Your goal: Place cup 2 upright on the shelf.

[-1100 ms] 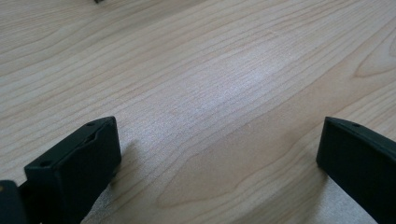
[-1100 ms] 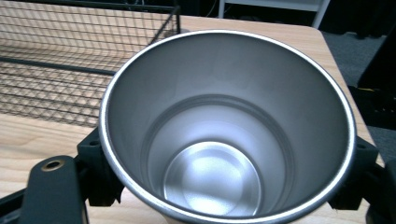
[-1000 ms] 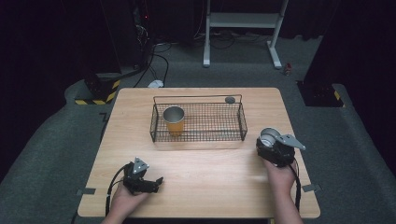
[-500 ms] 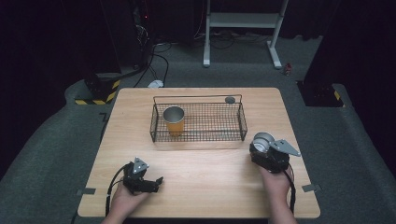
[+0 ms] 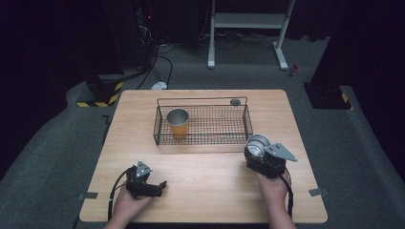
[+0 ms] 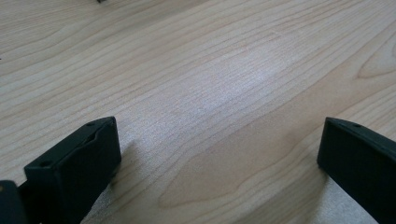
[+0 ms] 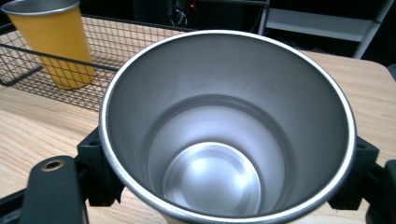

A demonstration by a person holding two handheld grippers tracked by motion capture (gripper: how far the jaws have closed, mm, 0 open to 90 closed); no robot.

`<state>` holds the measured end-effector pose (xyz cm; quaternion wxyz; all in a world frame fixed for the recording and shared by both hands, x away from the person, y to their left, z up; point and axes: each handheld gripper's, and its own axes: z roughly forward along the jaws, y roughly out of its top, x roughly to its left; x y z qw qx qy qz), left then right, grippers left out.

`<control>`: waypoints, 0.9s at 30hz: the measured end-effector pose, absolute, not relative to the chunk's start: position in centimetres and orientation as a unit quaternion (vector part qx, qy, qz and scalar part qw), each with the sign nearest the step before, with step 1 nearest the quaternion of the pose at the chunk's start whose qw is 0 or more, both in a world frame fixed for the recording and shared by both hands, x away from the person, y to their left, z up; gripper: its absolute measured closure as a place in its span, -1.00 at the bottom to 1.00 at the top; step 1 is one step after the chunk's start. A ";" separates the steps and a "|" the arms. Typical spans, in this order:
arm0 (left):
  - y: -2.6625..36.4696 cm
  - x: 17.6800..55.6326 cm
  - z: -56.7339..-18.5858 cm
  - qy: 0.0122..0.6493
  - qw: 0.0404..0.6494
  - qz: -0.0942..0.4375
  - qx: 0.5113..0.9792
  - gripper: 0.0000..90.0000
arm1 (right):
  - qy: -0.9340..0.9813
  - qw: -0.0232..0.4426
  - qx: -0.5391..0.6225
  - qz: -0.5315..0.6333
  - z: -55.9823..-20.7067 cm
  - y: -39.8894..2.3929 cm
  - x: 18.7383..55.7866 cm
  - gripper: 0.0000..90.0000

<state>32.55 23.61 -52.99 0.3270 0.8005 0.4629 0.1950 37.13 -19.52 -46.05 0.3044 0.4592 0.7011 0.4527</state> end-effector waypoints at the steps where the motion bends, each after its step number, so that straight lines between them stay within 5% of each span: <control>1: 23.6 32.6 -53.0 0.463 0.327 0.195 0.800 -1.00 | 0.702 0.304 0.457 0.454 -46.0 -19.4 37.1 -0.59; 27: 23.7 32.5 -52.9 0.459 0.326 0.192 0.804 -1.00 | 0.718 0.284 0.427 0.470 -41.6 -12.8 41.2 -0.59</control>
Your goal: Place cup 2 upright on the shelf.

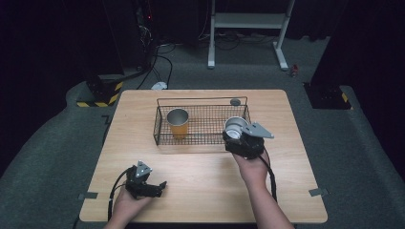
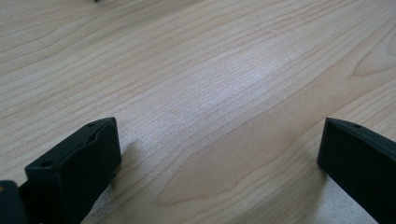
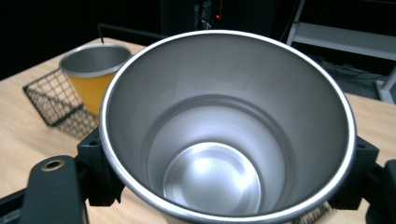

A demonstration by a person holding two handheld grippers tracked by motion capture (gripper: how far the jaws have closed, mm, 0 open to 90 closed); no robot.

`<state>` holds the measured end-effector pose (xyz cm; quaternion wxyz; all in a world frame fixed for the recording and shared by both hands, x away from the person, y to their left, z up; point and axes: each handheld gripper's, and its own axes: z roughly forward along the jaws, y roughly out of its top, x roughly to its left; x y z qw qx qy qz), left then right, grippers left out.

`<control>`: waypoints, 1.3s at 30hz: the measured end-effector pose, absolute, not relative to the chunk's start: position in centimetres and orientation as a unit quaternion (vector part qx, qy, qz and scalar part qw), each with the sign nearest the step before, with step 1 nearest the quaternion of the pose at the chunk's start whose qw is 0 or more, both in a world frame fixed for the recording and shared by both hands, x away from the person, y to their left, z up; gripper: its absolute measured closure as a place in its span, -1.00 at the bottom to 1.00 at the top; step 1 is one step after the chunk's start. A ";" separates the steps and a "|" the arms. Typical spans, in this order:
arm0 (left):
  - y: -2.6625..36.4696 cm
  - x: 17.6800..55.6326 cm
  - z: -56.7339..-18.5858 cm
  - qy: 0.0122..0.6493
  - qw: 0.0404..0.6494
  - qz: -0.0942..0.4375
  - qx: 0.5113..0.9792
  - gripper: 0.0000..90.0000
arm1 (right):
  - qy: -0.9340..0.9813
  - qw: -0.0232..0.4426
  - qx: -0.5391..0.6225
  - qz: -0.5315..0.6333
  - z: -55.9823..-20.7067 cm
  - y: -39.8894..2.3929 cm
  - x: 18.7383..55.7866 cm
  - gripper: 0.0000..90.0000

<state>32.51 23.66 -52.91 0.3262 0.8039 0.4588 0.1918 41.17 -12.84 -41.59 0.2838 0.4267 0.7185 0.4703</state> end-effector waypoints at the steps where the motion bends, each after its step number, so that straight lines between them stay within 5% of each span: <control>1: 23.7 32.5 -52.9 0.458 0.326 0.192 0.804 -1.00 | 0.719 0.284 0.427 0.470 -41.5 -12.5 41.8 -0.59; 16: 23.9 32.5 -52.8 0.464 0.341 0.185 0.796 -1.00 | 0.718 0.285 0.466 0.431 -42.0 -10.7 49.9 -0.59; 39: 24.1 32.3 -52.8 0.459 0.351 0.183 0.796 -1.00 | 0.746 0.237 0.501 0.368 -47.2 -10.0 53.3 -0.59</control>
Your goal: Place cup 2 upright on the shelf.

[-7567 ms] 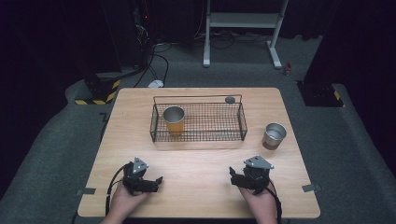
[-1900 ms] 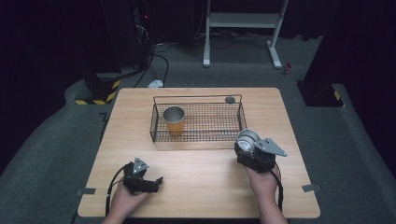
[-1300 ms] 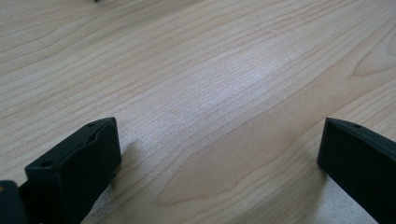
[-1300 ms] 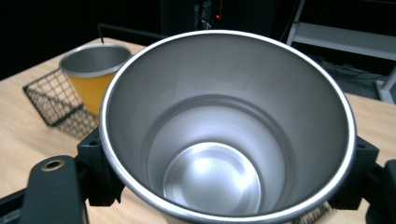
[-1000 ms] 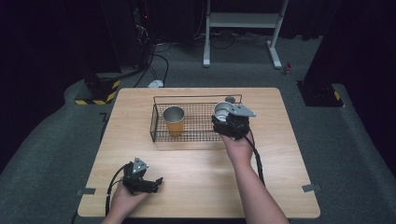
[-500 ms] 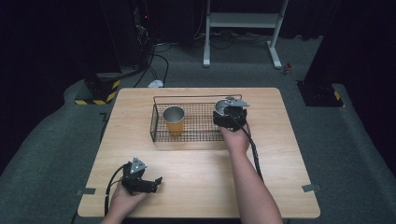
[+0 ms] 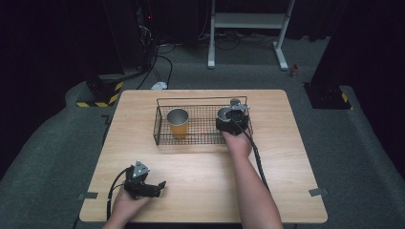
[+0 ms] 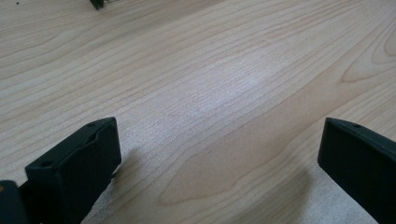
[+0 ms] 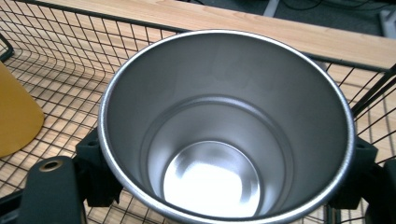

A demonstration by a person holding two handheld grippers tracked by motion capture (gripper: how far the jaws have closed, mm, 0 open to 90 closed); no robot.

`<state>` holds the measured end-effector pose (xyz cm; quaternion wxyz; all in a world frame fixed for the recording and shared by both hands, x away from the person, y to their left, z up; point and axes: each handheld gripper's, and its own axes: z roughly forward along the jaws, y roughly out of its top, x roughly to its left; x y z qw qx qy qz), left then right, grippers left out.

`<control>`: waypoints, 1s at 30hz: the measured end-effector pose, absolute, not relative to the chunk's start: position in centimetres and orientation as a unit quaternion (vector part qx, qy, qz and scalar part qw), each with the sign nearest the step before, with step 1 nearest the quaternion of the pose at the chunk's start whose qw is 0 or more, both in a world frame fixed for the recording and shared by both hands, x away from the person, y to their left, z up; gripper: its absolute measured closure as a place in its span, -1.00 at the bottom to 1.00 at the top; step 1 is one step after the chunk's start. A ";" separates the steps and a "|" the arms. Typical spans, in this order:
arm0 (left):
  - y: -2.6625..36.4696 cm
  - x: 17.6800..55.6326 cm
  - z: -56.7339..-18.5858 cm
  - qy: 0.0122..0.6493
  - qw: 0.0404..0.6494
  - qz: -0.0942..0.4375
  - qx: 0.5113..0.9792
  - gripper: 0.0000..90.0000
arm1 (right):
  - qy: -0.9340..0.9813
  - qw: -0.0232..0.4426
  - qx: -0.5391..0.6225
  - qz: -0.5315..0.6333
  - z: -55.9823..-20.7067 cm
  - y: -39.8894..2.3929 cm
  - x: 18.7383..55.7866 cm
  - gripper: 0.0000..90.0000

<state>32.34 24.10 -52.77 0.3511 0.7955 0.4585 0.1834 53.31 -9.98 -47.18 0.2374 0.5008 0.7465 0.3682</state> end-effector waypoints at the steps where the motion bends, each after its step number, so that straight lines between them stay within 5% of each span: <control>1: 24.1 32.4 -52.8 0.455 0.348 0.185 0.799 -1.00 | 0.748 0.231 0.502 0.368 -47.2 -10.0 53.5 -0.59; 17: 24.2 32.5 -52.8 0.454 0.352 0.180 0.798 -1.00 | 0.772 0.207 0.493 0.343 -47.1 -9.8 53.3 -0.66; 30: 24.0 32.7 -52.8 0.454 0.349 0.177 0.801 -1.00 | 0.758 0.241 0.478 0.373 -45.3 -10.2 52.5 -0.79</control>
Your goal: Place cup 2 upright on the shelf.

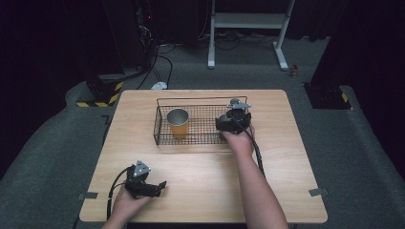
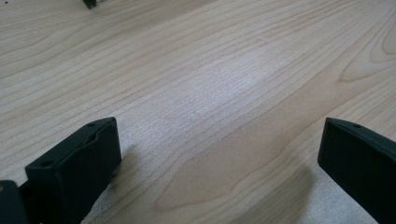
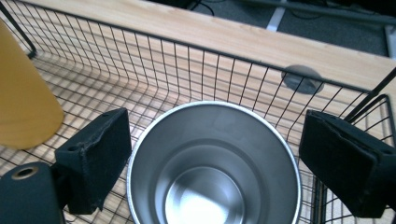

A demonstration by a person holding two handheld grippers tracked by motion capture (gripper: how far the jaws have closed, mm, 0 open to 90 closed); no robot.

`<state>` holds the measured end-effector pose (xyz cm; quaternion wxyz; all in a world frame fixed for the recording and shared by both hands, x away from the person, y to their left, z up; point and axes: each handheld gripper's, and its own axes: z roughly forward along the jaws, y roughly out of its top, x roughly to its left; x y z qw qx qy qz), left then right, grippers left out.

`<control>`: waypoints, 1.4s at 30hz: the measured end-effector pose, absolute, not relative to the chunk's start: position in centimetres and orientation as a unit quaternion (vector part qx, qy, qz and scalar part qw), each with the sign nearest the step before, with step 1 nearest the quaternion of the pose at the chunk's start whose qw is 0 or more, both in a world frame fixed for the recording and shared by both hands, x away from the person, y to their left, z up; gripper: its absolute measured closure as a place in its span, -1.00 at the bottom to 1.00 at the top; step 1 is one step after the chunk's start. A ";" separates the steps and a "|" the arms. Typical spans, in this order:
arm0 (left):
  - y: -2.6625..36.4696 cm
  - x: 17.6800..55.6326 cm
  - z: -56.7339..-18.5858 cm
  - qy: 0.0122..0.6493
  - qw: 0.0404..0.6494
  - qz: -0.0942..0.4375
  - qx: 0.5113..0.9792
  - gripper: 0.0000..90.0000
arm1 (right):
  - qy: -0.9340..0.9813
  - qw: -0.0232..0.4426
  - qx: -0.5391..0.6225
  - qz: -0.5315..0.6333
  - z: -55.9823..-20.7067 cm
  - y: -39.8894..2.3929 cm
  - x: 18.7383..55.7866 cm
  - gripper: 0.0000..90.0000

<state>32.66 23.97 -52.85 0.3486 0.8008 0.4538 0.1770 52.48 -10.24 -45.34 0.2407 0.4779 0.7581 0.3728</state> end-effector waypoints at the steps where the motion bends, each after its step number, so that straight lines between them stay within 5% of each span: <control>1: 24.0 32.7 -52.8 0.449 0.346 0.181 0.803 -1.00 | 0.756 0.240 0.478 0.378 -44.9 -10.3 52.2 -0.79; 21: 24.0 32.5 -52.8 0.451 0.354 0.179 0.800 -1.00 | 0.742 0.266 0.439 0.431 -41.2 -11.9 47.1 -0.79; 42: 24.0 32.4 -52.6 0.447 0.355 0.186 0.800 -1.00 | 0.767 0.254 0.458 0.370 -49.2 -18.7 36.8 -0.79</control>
